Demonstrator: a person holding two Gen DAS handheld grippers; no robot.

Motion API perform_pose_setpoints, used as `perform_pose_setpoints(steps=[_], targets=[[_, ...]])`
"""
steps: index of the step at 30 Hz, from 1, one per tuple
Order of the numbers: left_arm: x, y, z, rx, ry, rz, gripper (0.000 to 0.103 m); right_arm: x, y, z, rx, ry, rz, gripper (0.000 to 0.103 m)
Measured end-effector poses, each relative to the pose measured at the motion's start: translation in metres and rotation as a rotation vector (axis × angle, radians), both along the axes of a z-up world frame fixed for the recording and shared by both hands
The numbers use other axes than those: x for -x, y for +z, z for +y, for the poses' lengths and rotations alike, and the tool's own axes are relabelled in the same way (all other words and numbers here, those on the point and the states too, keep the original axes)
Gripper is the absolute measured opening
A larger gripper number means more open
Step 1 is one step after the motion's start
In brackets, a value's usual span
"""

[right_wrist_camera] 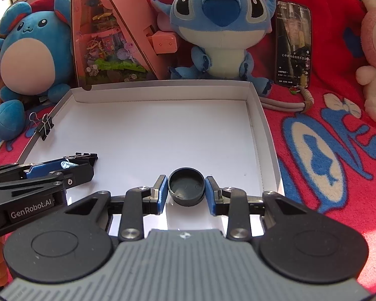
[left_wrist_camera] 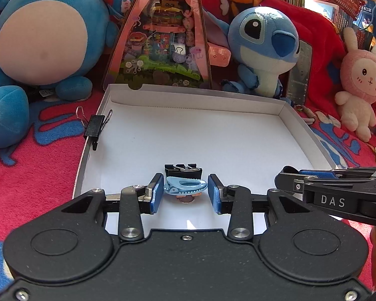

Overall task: Organize rigid objects
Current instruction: 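Open both grippers to release the hair clip and cap in the tray, then withdraw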

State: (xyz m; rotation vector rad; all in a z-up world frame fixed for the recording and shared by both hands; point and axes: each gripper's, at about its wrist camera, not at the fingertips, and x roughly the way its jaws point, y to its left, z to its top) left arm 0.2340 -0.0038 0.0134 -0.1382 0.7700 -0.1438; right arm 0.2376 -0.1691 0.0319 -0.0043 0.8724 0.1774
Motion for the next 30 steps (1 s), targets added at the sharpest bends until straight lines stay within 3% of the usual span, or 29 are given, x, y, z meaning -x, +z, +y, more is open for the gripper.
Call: perform_pose_setpoints(steps=[9,17,22,24,30], targets=[[-0.0007,-0.0002,0.0002,0.000,0.003,-0.003,0.037,-0.0013,-0.0026,-0.0009,0.009,-0.007,0.004,0.041],[-0.0019,-0.0004,-0.0008,-0.004,0.003,-0.010,0.037,-0.0011,-0.0025,-0.0003,0.011,-0.010,0.006,0.038],[-0.0025,-0.0007,-0.0004,-0.003,0.006,-0.012,0.037,-0.0018,-0.0018,-0.0002,0.001,-0.020,0.015,0.045],[-0.0023,-0.0006,-0.0007,-0.005,0.005,-0.013,0.037,-0.0014,-0.0015,0.0005,-0.003,-0.015,0.015,0.054],[-0.0026,-0.0002,-0.0010,-0.010,0.004,-0.015,0.037,-0.0015,-0.0023,0.0027,0.006,-0.009,0.017,0.054]])
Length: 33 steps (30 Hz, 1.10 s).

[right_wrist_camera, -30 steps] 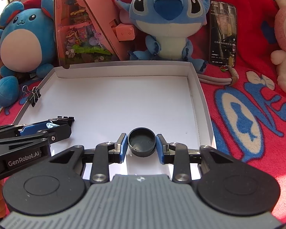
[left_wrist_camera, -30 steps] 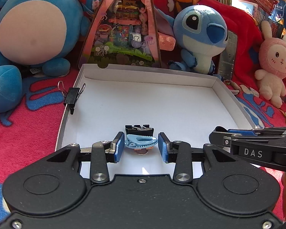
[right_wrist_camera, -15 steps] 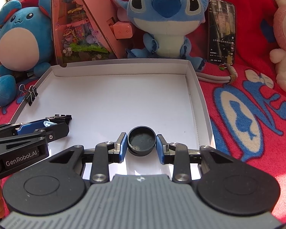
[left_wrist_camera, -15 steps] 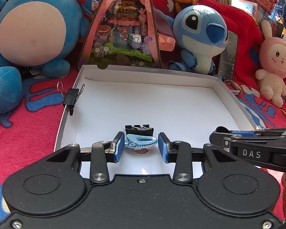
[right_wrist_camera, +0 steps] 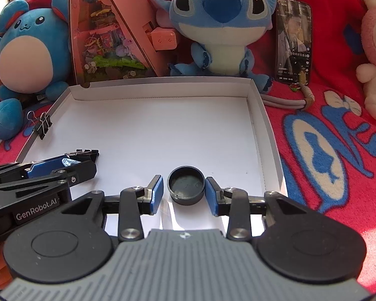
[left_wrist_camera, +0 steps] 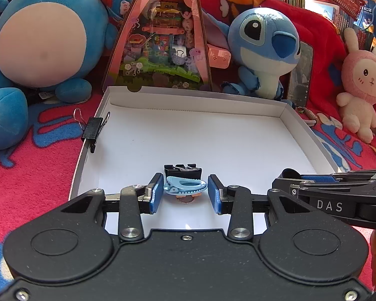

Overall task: Organize rigid objects
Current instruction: 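Open both grippers to release the hair clip and cap in the tray, then withdraw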

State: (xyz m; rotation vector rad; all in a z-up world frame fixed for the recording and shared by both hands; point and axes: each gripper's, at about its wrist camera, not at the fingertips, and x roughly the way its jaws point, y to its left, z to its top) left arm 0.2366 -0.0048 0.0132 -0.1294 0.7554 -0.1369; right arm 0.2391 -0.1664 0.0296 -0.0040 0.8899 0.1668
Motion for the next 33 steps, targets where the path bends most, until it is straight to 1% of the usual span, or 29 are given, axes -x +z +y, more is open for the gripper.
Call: perform_pose_setpoints(steps=[2,4,5,6,13,16,21,25,26,27,29,30,31,32,33], targets=[[0.000,0.000,-0.001,-0.006,-0.003,-0.004,0.037,0.000,-0.002,0.000,0.000,-0.001,0.006,0.054],[0.000,0.000,-0.002,-0.012,-0.006,-0.007,0.036,0.001,-0.003,0.000,0.007,-0.003,-0.003,0.051],[0.000,0.000,-0.002,-0.013,-0.005,-0.009,0.037,0.001,-0.003,0.000,0.011,-0.002,-0.007,0.042],[0.000,0.000,-0.002,-0.013,-0.004,-0.010,0.036,0.002,-0.003,0.000,0.011,0.000,-0.012,0.037],[-0.004,-0.001,-0.006,-0.033,0.013,-0.027,0.036,0.006,-0.006,0.005,0.046,0.016,-0.039,0.036],[-0.006,-0.001,-0.008,-0.039,0.016,-0.029,0.036,0.006,-0.006,0.004,0.042,0.014,-0.041,0.036],[-0.007,-0.001,-0.009,-0.037,0.024,-0.025,0.036,0.006,-0.006,0.004,0.039,0.013,-0.044,0.037],[-0.007,0.000,-0.007,-0.020,0.033,-0.013,0.037,0.007,-0.006,0.004,0.041,0.016,-0.049,0.037],[-0.006,0.001,-0.006,-0.020,0.033,-0.011,0.039,0.007,-0.006,0.005,0.043,0.017,-0.051,0.041],[-0.005,0.002,-0.006,-0.022,0.033,-0.009,0.043,0.007,-0.006,0.005,0.043,0.017,-0.052,0.042],[-0.002,0.004,-0.005,-0.029,0.028,-0.011,0.045,0.008,-0.006,0.005,0.042,0.015,-0.056,0.043],[-0.001,0.005,-0.005,-0.031,0.023,-0.012,0.046,0.009,-0.005,0.005,0.041,0.015,-0.058,0.048],[0.001,0.006,-0.005,-0.032,0.019,-0.013,0.048,0.010,-0.005,0.004,0.038,0.015,-0.059,0.051],[0.003,0.008,-0.004,-0.031,0.016,-0.014,0.052,0.010,-0.004,0.004,0.034,0.014,-0.061,0.054],[0.006,0.010,-0.003,-0.031,0.012,-0.018,0.055,0.011,-0.004,0.003,0.030,0.015,-0.062,0.055]])
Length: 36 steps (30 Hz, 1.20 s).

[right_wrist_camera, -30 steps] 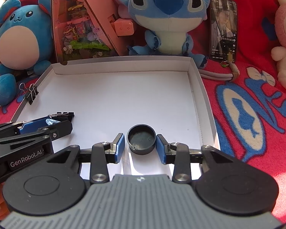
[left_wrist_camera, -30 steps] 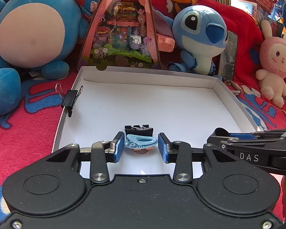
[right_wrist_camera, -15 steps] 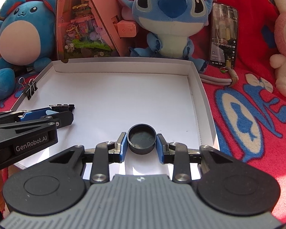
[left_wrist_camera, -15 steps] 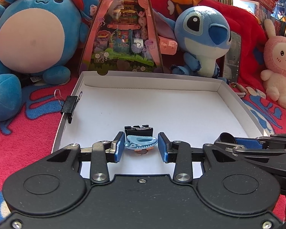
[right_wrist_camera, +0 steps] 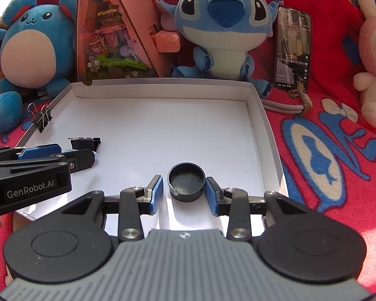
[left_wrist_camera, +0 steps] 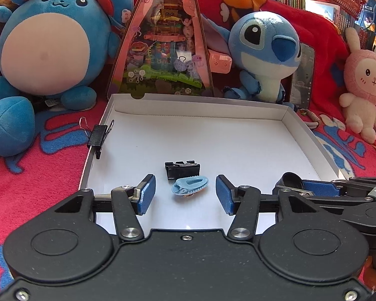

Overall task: Organize rigid objects
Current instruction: 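Open both grippers to release the hair clip and cap in the tray, then withdraw, then move both tools from the tray to the objects on the blanket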

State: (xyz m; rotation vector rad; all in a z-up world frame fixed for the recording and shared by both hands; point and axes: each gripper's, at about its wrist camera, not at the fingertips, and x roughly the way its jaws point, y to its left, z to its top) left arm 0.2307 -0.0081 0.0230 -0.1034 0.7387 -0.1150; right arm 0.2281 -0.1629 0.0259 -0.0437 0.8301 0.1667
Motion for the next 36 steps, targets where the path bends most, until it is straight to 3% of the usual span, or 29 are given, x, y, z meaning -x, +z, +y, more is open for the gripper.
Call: perform_pose_setpoints(steps=[6,12,22,36], targets=[[0.019,0.014,0.004,0.005,-0.034,-0.024,0.072,0.010,0.009,-0.004,-0.006,0.002,-0.032,0.071],[0.042,0.024,0.008,0.011,-0.049,-0.039,0.076,0.028,0.020,-0.013,-0.031,-0.001,-0.079,0.081],[0.093,0.031,0.010,-0.009,-0.098,-0.076,0.080,0.075,0.032,-0.019,-0.042,0.054,-0.164,0.087],[0.154,0.034,0.013,-0.053,-0.132,-0.139,0.083,0.134,0.034,-0.030,-0.095,0.097,-0.215,0.093]])
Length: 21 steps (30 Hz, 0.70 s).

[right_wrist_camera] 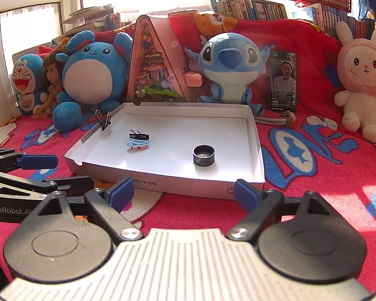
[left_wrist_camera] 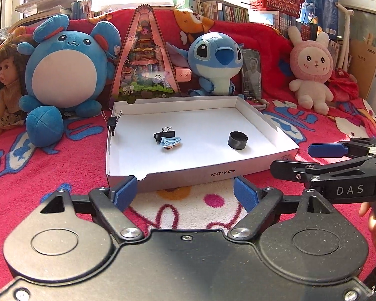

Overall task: Organize rigid objects
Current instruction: 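Move both tools from the tray to the objects on the blanket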

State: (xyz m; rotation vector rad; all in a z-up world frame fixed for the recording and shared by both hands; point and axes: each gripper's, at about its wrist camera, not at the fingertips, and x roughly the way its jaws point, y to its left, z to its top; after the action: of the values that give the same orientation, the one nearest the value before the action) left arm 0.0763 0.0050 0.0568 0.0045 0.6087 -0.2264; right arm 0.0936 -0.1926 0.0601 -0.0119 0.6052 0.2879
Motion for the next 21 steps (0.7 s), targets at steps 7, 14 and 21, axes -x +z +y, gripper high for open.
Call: perform_pose_setpoints(steps=[7,14,21], targets=[[0.021,-0.004,0.009,0.028,0.044,-0.033,0.083,0.022,-0.005,-0.003,-0.019,0.002,-0.014,0.094],[0.047,-0.012,0.017,0.030,0.073,-0.063,0.083,0.047,-0.014,0.001,0.016,0.025,-0.041,0.097],[0.071,-0.026,0.025,0.005,0.101,-0.061,0.084,0.069,-0.024,0.003,0.026,0.032,-0.052,0.100]])
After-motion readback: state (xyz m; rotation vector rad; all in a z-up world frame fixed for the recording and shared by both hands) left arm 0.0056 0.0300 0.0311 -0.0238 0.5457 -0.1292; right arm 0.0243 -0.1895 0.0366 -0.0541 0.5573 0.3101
